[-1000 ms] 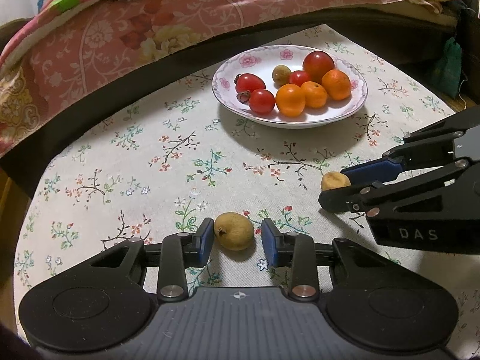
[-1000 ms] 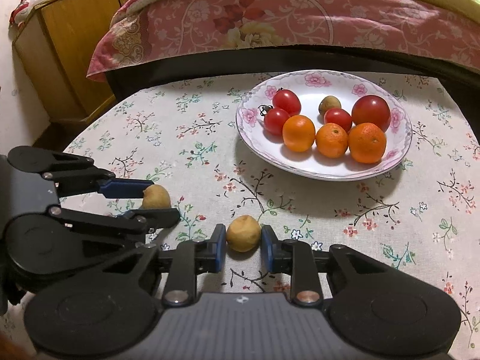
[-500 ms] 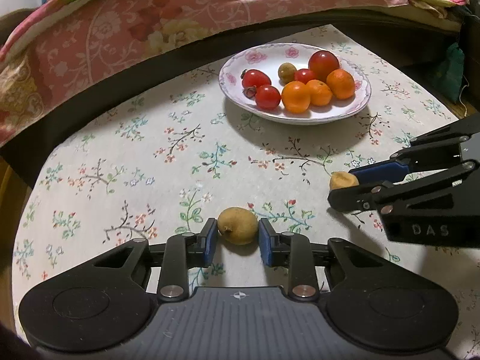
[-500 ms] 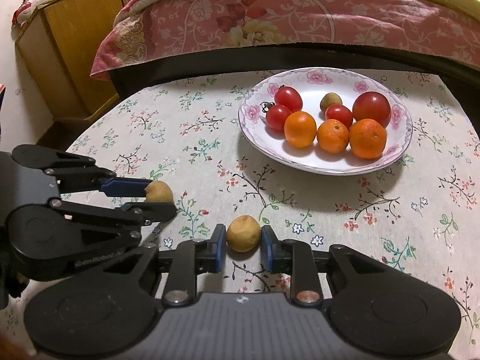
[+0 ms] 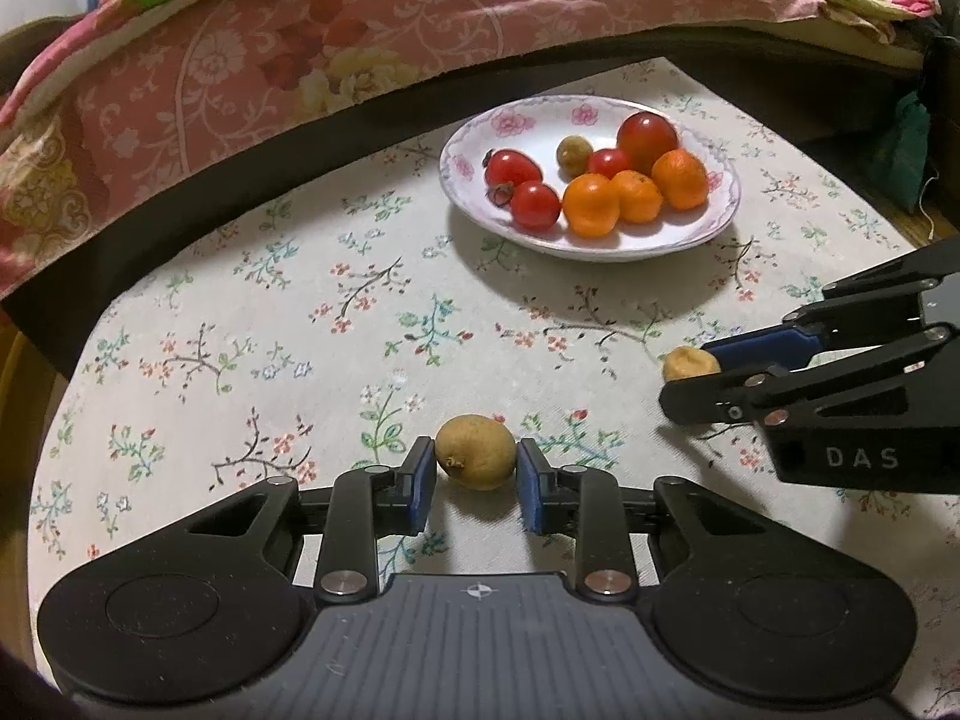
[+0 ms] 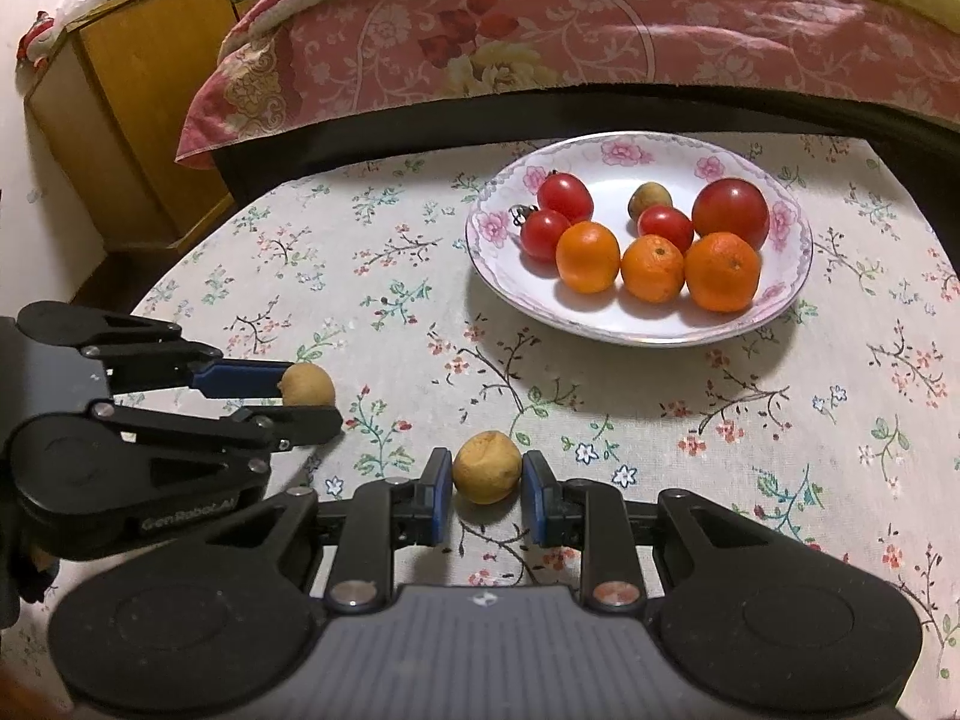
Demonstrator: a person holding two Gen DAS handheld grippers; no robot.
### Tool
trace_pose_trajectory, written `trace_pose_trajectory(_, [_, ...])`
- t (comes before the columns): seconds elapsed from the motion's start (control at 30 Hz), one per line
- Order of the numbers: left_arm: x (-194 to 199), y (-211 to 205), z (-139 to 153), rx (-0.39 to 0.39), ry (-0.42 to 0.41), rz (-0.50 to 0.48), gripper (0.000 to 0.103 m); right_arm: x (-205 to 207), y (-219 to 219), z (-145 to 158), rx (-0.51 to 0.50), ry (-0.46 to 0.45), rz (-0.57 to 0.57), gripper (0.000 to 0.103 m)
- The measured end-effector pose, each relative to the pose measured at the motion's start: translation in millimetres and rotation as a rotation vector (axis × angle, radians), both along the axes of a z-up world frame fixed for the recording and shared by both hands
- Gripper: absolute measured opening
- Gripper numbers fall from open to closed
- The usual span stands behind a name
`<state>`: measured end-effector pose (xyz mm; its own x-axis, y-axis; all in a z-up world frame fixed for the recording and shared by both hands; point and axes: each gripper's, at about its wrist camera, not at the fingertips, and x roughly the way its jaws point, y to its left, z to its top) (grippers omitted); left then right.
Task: Organize fruits
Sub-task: 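Carry both yellow-brown fruits over the white plate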
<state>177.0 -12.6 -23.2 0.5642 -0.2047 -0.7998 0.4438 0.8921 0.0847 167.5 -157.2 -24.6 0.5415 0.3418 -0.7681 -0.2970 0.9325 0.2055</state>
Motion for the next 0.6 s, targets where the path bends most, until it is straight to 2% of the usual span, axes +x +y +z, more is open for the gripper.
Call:
trace_pose_trajectory(0.33, [-10.3,-9.5,10.2,-0.017,-0.018,-0.028,0.036,-10.5,-3.7,9.9,-0.013,-0.007,-0.011,0.020])
trace_pose_trajectory(0.6, [-16.9,-24.8,28.7,-0.047,-0.063,-0.062,0.036,-16.9,-7.0,32.2,-0.013,-0.045,-0.048,0.020])
